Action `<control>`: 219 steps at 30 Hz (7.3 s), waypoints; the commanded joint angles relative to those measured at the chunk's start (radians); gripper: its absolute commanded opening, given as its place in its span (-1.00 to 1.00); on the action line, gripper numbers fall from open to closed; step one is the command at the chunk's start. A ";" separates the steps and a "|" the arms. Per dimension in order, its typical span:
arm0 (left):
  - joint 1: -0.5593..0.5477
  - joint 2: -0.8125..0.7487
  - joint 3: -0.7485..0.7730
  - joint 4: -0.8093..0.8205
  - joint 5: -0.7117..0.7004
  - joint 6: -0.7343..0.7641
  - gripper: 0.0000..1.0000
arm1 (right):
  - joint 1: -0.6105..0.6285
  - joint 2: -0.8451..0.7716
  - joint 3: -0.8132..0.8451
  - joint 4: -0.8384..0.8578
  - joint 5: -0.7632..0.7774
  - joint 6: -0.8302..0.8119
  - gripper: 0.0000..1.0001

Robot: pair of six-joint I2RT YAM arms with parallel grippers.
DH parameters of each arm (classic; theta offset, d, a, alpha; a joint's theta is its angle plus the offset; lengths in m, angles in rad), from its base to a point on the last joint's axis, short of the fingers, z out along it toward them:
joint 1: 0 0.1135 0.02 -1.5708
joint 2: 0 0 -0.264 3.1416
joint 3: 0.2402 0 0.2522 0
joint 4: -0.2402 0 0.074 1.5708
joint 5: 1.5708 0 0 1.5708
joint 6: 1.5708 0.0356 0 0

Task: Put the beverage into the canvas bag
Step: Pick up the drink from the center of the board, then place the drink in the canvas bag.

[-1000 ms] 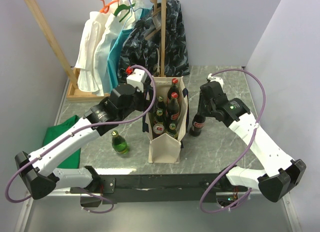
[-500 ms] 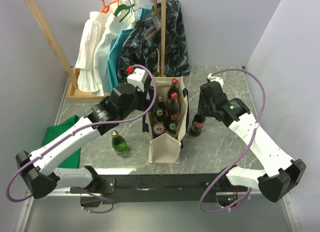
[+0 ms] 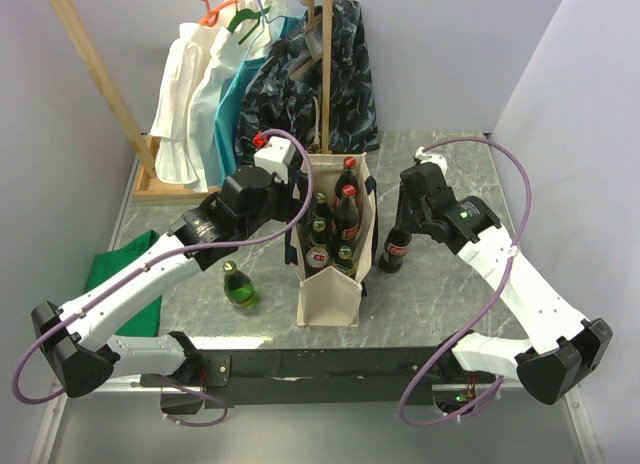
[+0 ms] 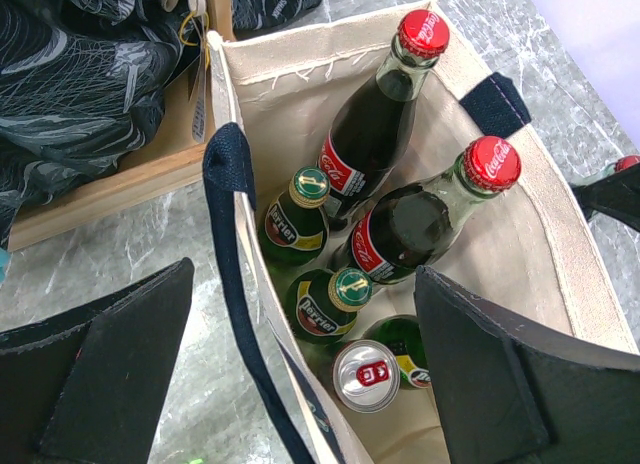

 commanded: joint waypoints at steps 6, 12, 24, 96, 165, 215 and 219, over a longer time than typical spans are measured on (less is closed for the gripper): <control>0.003 -0.010 0.026 0.012 -0.004 -0.008 0.93 | -0.010 -0.036 0.041 0.006 0.017 -0.015 -1.00; 0.003 -0.014 0.022 0.008 -0.013 -0.010 0.93 | -0.010 -0.045 0.066 -0.006 0.018 -0.023 -1.00; 0.003 -0.008 0.030 0.008 -0.011 -0.012 0.93 | -0.012 -0.056 0.124 -0.033 0.028 -0.032 -1.00; 0.018 -0.019 0.029 -0.043 -0.094 -0.022 0.93 | -0.010 -0.091 0.492 -0.096 -0.049 -0.170 -1.00; 0.014 -0.099 0.073 -0.373 0.339 -0.028 -0.98 | 0.010 0.067 1.026 -0.033 -0.239 -0.294 -1.00; 0.010 -0.086 0.029 -0.328 0.280 -0.061 -0.98 | 0.606 0.314 1.129 -0.046 0.011 -0.442 -1.00; 0.010 -0.086 0.029 -0.328 0.280 -0.056 -0.98 | 0.623 0.324 1.132 -0.037 0.012 -0.442 -1.00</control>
